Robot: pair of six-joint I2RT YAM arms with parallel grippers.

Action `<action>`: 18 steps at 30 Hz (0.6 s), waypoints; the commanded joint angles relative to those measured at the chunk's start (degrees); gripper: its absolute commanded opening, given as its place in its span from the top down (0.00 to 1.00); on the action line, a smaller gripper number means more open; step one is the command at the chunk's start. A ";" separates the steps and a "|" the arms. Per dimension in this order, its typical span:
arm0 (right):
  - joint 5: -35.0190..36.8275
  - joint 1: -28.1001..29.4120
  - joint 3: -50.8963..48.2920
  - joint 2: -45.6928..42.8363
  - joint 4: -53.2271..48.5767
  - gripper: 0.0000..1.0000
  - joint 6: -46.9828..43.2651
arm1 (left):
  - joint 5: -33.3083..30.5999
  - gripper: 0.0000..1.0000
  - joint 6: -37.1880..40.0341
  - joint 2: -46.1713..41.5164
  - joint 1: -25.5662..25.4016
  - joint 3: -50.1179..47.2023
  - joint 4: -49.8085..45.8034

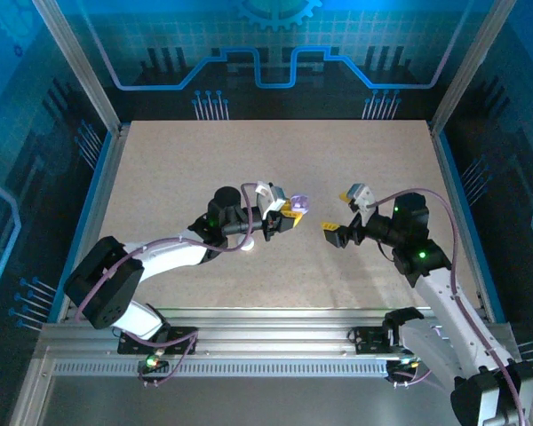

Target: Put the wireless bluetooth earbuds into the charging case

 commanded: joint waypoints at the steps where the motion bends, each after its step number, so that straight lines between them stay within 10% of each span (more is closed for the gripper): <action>1: -3.83 -0.93 -0.56 0.72 1.20 0.09 -1.55 | 2.74 0.90 2.03 -1.76 0.38 2.04 -1.11; 18: -11.98 -1.11 0.20 5.47 1.71 0.11 -5.69 | 4.12 0.90 4.10 -2.49 0.42 3.07 -4.61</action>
